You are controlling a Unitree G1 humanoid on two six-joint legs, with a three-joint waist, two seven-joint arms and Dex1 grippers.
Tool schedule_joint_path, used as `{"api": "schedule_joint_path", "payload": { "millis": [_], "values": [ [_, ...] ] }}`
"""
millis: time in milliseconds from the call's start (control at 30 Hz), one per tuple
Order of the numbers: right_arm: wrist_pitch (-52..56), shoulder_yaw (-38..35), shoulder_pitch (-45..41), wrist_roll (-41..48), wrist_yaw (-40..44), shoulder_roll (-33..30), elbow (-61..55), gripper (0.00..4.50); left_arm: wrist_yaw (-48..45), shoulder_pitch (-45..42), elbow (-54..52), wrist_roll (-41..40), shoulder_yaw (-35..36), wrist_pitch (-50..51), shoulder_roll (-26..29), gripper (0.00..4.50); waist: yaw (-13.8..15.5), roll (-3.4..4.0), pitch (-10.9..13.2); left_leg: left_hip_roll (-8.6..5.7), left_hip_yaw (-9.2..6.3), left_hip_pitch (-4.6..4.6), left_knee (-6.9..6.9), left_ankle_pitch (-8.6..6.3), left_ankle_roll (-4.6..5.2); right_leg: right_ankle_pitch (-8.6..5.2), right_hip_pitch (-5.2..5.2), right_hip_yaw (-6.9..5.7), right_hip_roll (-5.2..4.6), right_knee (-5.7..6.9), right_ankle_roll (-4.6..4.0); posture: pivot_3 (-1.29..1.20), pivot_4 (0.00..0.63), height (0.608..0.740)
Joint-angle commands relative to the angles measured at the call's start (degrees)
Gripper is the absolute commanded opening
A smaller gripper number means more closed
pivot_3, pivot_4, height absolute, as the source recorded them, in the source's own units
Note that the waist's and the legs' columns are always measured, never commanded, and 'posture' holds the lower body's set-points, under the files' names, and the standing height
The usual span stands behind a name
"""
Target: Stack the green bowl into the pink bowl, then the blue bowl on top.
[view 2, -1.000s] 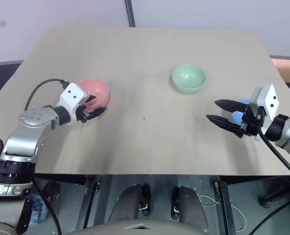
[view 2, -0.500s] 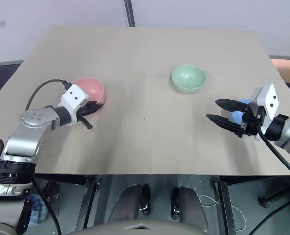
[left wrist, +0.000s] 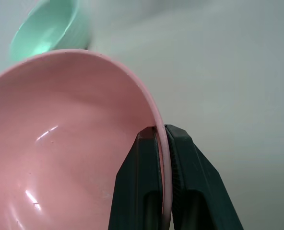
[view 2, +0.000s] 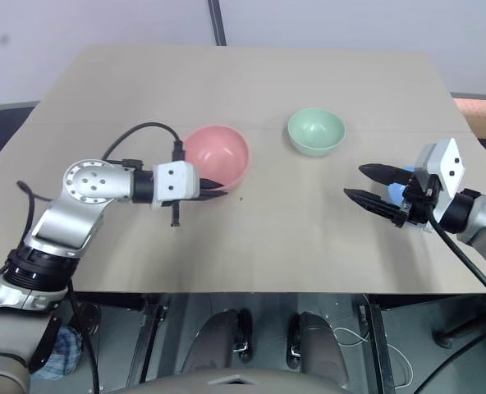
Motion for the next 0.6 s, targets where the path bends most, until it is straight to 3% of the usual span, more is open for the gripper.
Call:
{"api": "schedule_joint_path", "payload": {
  "millis": [33,600],
  "values": [
    [-1.04,-1.11,-0.59,0.03,-0.53,0.11,-1.09,2.83,-3.99,-2.44,-1.35,0.41,-2.62,-4.21,-0.75,0.05,0.01,0.0,0.0,0.0,0.0,-0.01,0.02,0.0,0.0,0.0,0.0,0.0,0.01,0.0,0.0,0.0,0.15,0.74],
    [-1.1,-1.23,-0.12,0.18,-1.25,0.12,-1.67,2.83,-12.15,-6.77,5.74,0.21,-6.34,-11.92,-7.01,0.05,0.0,0.01,0.0,0.05,-0.12,-0.03,0.43,-0.01,0.02,-0.02,0.09,-0.04,0.08,0.24,0.02,0.0,0.15,0.74]
  ]
}}
